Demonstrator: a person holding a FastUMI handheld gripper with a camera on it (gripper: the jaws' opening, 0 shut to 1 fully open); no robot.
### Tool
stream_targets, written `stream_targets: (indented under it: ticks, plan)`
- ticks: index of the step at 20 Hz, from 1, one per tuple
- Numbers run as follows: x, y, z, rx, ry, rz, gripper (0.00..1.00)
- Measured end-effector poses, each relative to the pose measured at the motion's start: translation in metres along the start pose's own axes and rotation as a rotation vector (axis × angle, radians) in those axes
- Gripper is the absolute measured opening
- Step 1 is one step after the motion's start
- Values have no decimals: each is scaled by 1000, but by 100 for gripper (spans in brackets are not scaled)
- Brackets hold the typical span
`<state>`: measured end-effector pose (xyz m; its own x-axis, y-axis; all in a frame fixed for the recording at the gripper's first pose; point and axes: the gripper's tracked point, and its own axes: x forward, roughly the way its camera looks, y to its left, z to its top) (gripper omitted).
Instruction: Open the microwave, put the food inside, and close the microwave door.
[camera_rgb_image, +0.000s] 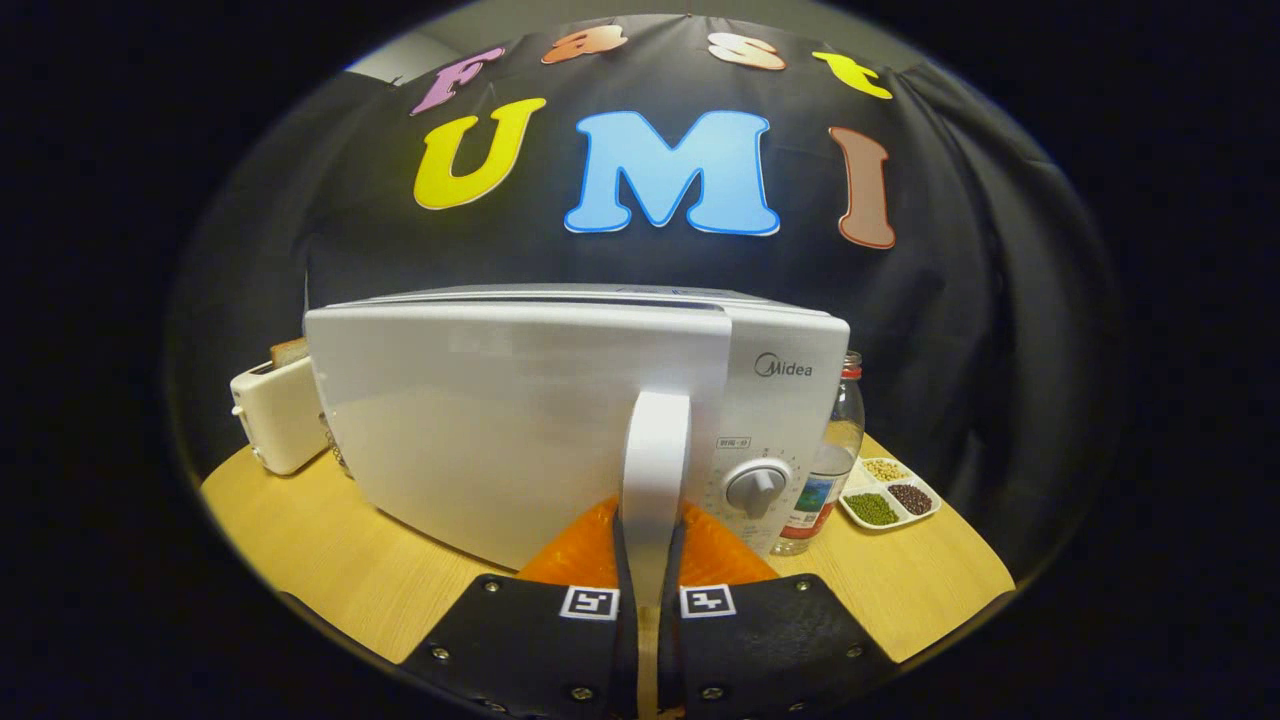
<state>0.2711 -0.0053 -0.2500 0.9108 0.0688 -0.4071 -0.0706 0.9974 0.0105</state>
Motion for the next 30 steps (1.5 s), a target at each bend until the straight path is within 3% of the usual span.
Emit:
stream_targets:
  ticks: [6, 12, 30]
  plan:
    - [-34, 14, -11, 34, 45, -1, 9]
    - [-81, 43, -25, 28, 97, 28, 22]
    - [-185, 161, -58, -50, 110, 168, 24]
